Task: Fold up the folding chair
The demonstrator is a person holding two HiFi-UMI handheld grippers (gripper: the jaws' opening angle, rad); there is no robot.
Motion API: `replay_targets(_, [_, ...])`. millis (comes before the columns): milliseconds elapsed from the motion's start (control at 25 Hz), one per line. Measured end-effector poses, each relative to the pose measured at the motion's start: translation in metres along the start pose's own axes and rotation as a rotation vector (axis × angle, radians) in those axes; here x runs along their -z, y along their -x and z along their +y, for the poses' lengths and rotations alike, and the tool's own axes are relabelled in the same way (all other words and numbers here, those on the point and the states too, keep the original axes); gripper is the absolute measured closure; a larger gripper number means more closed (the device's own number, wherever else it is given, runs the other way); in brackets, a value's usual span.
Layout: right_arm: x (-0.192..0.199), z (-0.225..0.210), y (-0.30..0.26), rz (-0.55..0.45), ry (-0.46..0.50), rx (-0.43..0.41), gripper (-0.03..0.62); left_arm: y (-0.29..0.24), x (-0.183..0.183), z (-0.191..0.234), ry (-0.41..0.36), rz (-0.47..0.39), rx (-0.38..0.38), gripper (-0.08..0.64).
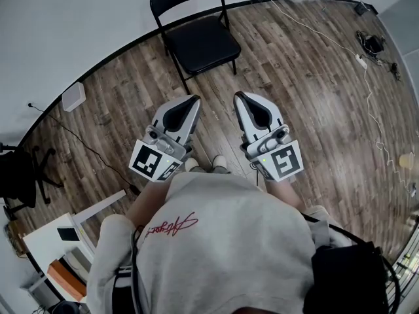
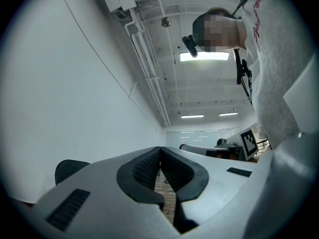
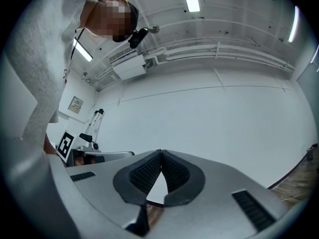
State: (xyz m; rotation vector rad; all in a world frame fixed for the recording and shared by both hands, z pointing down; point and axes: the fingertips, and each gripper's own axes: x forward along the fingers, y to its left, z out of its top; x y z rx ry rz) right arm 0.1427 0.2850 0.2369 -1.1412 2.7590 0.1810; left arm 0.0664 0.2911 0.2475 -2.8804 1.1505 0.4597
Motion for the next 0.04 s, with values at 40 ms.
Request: replay_targets(40, [-0.0006, 0.0009, 0.0000, -0.003, -0.005, -0.003, 0.577, 0.0001, -0.0004, -0.0001, -0.001, -0.001, 0.000, 0.543])
